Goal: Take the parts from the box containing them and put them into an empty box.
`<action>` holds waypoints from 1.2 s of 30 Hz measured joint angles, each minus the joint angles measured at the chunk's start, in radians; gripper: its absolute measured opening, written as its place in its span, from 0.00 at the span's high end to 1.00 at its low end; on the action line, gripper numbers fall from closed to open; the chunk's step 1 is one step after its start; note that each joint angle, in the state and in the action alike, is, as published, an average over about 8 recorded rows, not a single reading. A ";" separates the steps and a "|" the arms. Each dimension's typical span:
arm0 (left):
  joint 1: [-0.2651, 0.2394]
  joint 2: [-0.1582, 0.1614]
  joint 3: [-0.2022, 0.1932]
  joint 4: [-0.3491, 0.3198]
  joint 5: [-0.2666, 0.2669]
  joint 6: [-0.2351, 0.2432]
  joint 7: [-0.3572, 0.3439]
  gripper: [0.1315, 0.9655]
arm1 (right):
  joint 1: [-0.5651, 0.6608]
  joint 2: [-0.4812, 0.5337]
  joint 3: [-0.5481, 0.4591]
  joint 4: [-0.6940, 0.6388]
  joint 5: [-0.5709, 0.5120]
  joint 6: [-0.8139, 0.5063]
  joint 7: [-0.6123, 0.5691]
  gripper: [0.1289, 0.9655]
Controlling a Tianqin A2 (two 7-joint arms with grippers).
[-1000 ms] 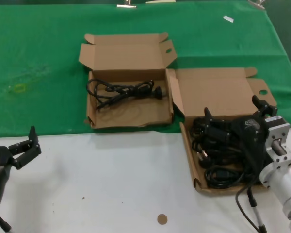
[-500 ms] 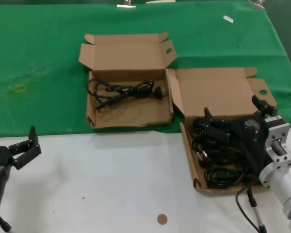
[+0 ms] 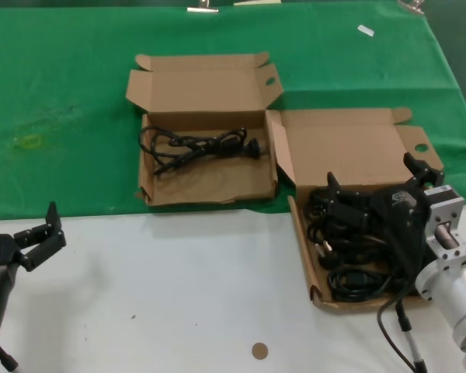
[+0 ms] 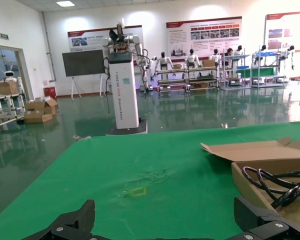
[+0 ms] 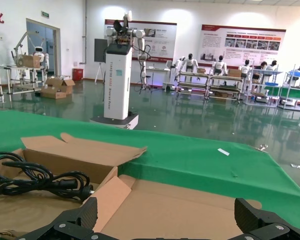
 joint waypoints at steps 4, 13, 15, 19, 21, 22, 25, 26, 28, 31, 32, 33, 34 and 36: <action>0.000 0.000 0.000 0.000 0.000 0.000 0.000 0.00 | 0.000 0.000 0.000 0.000 0.000 0.000 0.000 0.00; 0.000 0.000 0.000 0.000 0.000 0.000 0.000 0.00 | 0.000 0.000 0.000 0.000 0.000 0.000 0.000 0.00; 0.000 0.000 0.000 0.000 0.000 0.000 0.000 0.00 | 0.000 0.000 0.000 0.000 0.000 0.000 0.000 0.00; 0.000 0.000 0.000 0.000 0.000 0.000 0.000 0.00 | 0.000 0.000 0.000 0.000 0.000 0.000 0.000 0.00; 0.000 0.000 0.000 0.000 0.000 0.000 0.000 0.00 | 0.000 0.000 0.000 0.000 0.000 0.000 0.000 0.00; 0.000 0.000 0.000 0.000 0.000 0.000 0.000 0.00 | 0.000 0.000 0.000 0.000 0.000 0.000 0.000 0.00; 0.000 0.000 0.000 0.000 0.000 0.000 0.000 0.00 | 0.000 0.000 0.000 0.000 0.000 0.000 0.000 0.00; 0.000 0.000 0.000 0.000 0.000 0.000 0.000 0.00 | 0.000 0.000 0.000 0.000 0.000 0.000 0.000 0.00; 0.000 0.000 0.000 0.000 0.000 0.000 0.000 0.00 | 0.000 0.000 0.000 0.000 0.000 0.000 0.000 0.00; 0.000 0.000 0.000 0.000 0.000 0.000 0.000 0.00 | 0.000 0.000 0.000 0.000 0.000 0.000 0.000 0.00; 0.000 0.000 0.000 0.000 0.000 0.000 0.000 0.00 | 0.000 0.000 0.000 0.000 0.000 0.000 0.000 0.00; 0.000 0.000 0.000 0.000 0.000 0.000 0.000 0.00 | 0.000 0.000 0.000 0.000 0.000 0.000 0.000 0.00; 0.000 0.000 0.000 0.000 0.000 0.000 0.000 0.00 | 0.000 0.000 0.000 0.000 0.000 0.000 0.000 0.00; 0.000 0.000 0.000 0.000 0.000 0.000 0.000 0.00 | 0.000 0.000 0.000 0.000 0.000 0.000 0.000 0.00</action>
